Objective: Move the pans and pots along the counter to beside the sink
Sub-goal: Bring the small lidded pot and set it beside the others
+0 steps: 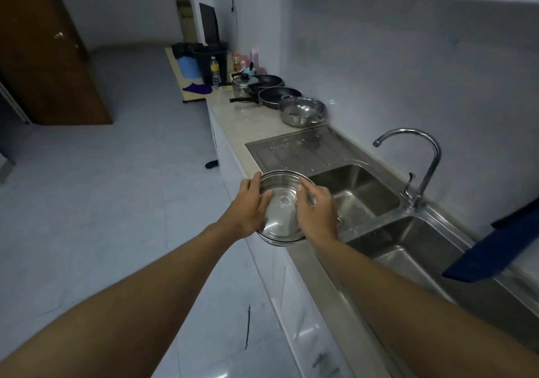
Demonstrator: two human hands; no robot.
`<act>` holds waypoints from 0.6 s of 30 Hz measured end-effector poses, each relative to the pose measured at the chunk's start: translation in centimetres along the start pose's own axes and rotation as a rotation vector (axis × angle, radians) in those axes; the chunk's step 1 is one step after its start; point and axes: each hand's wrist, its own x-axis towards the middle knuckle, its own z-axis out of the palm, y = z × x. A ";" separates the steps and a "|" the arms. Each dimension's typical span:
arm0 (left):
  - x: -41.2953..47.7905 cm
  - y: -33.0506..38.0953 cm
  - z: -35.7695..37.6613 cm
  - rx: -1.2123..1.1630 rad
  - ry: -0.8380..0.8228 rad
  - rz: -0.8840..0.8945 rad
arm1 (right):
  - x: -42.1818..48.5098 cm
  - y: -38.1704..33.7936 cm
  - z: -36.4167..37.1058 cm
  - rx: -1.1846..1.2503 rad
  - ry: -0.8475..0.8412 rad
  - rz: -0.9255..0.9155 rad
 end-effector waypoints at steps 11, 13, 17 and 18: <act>15.2 -5.7 -2.0 -0.001 -0.005 -0.032 | 14.5 0.0 7.8 -0.015 -0.041 0.006; 17.6 -7.1 -2.6 -0.005 -0.013 -0.032 | 16.7 0.0 9.6 -0.028 -0.051 0.006; 23.3 -10.5 -4.8 -0.001 -0.043 0.009 | 20.9 -0.4 13.9 -0.036 -0.017 0.013; 24.8 -11.4 -5.4 0.008 -0.050 0.015 | 22.0 -0.6 15.1 -0.043 -0.002 0.012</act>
